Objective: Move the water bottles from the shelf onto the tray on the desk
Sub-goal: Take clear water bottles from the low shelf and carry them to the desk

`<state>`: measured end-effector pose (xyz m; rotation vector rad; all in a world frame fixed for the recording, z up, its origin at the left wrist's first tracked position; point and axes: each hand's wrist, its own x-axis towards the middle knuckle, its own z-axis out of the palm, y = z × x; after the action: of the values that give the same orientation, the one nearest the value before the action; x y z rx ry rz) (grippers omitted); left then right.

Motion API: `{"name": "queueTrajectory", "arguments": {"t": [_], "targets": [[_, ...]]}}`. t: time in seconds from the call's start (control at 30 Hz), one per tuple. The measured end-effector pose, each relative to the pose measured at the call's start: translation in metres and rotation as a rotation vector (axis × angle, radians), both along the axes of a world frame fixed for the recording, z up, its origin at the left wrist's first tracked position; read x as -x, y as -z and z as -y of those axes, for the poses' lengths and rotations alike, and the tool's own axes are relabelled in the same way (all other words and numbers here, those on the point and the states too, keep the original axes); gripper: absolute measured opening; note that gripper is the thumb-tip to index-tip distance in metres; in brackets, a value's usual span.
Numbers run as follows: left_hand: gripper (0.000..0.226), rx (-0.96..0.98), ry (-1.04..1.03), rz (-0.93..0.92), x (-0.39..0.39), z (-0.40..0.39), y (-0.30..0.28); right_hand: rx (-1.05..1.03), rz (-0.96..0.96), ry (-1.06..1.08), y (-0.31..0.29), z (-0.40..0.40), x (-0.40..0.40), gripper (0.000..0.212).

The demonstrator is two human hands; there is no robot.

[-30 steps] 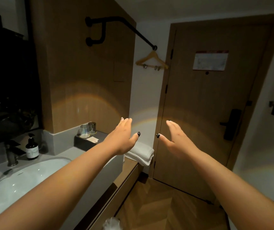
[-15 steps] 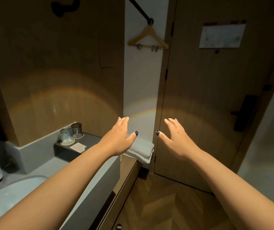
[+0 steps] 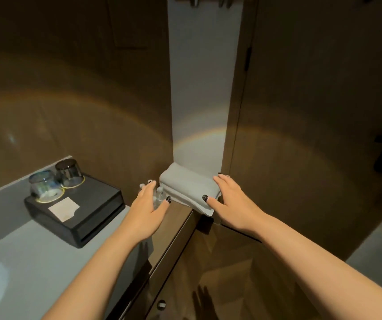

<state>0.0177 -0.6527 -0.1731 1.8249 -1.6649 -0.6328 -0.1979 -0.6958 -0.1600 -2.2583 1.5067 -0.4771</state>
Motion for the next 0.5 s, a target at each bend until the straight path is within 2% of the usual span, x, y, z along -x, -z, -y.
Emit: {"name": "queueTrajectory", "arguments": {"t": [0.17, 0.33, 0.5], "targets": [[0.06, -0.035, -0.155, -0.081, 0.009, 0.062, 0.023, -0.053, 0.05, -0.092, 0.015, 0.087, 0.004, 0.066], [0.049, -0.046, -0.289, -0.321, 0.008, 0.126, 0.047, -0.176, 0.159, -0.131, 0.042, 0.158, -0.014, 0.064], [0.05, -0.105, -0.338, -0.364, -0.012, 0.2, 0.084, -0.274, 0.166, -0.126, 0.071, 0.236, -0.042, 0.062]]}}
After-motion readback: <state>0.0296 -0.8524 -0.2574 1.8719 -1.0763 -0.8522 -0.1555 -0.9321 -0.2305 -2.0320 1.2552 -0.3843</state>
